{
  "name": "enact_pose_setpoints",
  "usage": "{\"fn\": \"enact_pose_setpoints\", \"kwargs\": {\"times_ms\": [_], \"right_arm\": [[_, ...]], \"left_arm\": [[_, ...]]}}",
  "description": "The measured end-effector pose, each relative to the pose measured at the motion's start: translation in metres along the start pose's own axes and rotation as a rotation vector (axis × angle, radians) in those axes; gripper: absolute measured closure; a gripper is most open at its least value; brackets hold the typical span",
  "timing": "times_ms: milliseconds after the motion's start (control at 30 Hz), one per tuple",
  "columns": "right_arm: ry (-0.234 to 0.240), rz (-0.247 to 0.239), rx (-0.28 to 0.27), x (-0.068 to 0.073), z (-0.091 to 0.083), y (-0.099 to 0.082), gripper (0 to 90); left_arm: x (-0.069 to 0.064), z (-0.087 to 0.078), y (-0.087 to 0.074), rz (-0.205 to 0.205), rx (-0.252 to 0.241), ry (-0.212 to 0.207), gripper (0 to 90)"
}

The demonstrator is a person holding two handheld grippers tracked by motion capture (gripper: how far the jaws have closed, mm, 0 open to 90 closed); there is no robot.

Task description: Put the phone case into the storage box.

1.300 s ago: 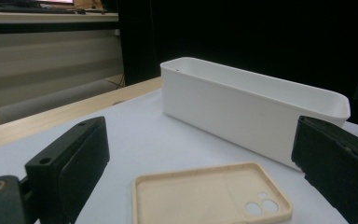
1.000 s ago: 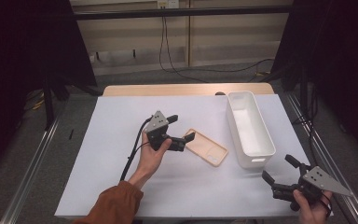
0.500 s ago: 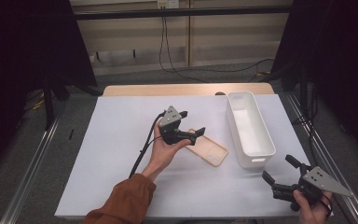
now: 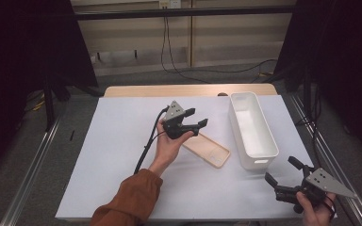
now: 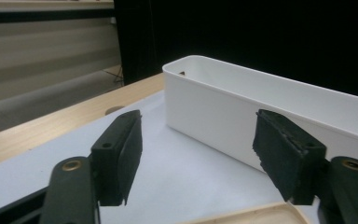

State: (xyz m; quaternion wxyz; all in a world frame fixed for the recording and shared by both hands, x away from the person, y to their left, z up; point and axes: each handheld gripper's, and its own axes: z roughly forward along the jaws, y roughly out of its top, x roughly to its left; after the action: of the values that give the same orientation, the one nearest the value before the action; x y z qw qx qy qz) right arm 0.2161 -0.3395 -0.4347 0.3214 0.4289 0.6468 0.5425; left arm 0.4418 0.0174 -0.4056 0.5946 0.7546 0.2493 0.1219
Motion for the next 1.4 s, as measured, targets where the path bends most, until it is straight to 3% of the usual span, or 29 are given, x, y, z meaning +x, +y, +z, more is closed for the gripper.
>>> {"fn": "enact_pose_setpoints", "kwargs": {"times_ms": [100, 167, 233, 267, 367, 400, 667, 767, 867, 1000, 1133, 1200, 1400], "right_arm": [[0.0, 0.002, -0.002, 0.0, 0.0, 0.0, 0.0], [-0.001, 0.003, -0.002, 0.0, 0.0, 0.0, 0.0], [-0.002, 0.006, -0.003, 0.0, 0.0, 0.0, 0.0], [0.0, 0.003, -0.003, 0.0, 0.0, 0.0, 0.0], [0.0, 0.005, -0.003, 0.0, 0.0, 0.0, 0.0], [0.0, 0.002, -0.003, 0.0, 0.0, 0.0, 0.0], [0.0, 0.0, -0.003, 0.0, -0.001, 0.0, 0.0], [0.0, 0.0, -0.002, 0.0, -0.001, 0.0, 0.0], [0.002, 0.001, -0.001, 0.0, 0.0, 0.0, 0.0], [0.003, 0.0, -0.002, 0.0, 0.0, 0.0, 0.0], [0.003, 0.0, -0.002, 0.0, -0.001, 0.0, 0.0], [0.005, 0.001, -0.002, 0.0, 0.0, 0.0, 0.0], [0.008, 0.0, -0.002, 0.0, 0.0, 0.0, 0.0]], "left_arm": [[0.0, 0.004, 0.0, 0.006, 0.019, -0.003, 43.0], [0.0, 0.007, 0.0, 0.015, 0.032, -0.013, 54.2], [0.0, 0.009, 0.0, 0.012, 0.055, -0.019, 57.2], [-0.001, 0.01, 0.0, 0.014, 0.06, -0.026, 64.4], [-0.001, 0.013, 0.001, 0.008, 0.076, -0.038, 69.2], [-0.001, 0.014, 0.001, 0.005, 0.082, -0.046, 75.0], [0.001, 0.021, 0.003, 0.006, 0.15, -0.072, 90.0], [0.002, 0.024, 0.004, 0.002, 0.199, -0.087, 90.0], [0.004, 0.027, 0.005, -0.03, 0.236, -0.097, 90.0], [0.005, 0.032, 0.007, -0.023, 0.31, -0.083, 90.0], [0.007, 0.037, 0.008, -0.048, 0.345, -0.103, 90.0], [0.008, 0.04, 0.01, -0.025, 0.384, -0.095, 90.0], [0.011, 0.052, 0.011, -0.035, 0.475, -0.082, 90.0]]}}
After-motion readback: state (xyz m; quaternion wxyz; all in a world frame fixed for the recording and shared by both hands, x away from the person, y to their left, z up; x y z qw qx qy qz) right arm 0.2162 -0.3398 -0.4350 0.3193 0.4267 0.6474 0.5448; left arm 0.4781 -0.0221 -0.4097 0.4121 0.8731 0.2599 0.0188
